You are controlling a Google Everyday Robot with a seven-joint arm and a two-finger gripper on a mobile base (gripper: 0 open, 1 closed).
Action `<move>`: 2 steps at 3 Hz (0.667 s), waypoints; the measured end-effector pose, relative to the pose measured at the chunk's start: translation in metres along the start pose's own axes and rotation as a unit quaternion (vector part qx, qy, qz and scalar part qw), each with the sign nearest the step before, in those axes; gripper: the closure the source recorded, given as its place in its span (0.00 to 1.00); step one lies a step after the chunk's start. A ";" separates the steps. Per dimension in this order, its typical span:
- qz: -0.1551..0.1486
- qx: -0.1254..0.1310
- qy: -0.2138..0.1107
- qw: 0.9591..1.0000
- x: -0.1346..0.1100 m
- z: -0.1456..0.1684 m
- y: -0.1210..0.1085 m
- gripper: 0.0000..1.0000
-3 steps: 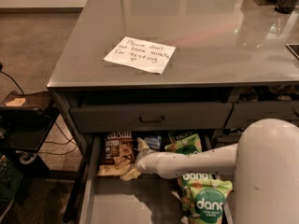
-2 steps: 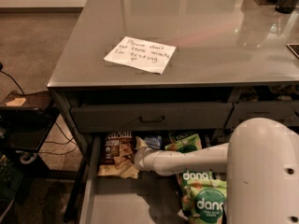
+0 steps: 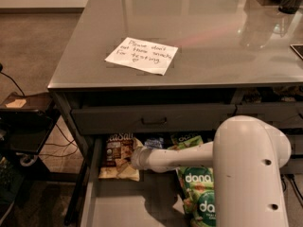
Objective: Pick brown chip bag from middle drawer and place on counter
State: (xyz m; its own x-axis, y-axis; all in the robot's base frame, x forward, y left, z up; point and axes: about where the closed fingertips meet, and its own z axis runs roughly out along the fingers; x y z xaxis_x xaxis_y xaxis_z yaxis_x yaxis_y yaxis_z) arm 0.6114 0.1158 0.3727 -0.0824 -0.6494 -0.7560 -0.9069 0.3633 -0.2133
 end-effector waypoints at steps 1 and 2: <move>-0.003 -0.016 0.009 1.000 0.000 0.018 0.003 0.00; -0.004 -0.029 0.019 0.999 0.001 0.029 0.007 0.19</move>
Offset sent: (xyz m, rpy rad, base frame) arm 0.0096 0.0315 -0.0338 -0.0619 0.0814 0.0632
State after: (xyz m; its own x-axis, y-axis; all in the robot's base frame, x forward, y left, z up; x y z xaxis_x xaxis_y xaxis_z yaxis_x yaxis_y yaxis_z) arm 0.6170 0.1365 0.3527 -0.0897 -0.6774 -0.7301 -0.9297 0.3198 -0.1825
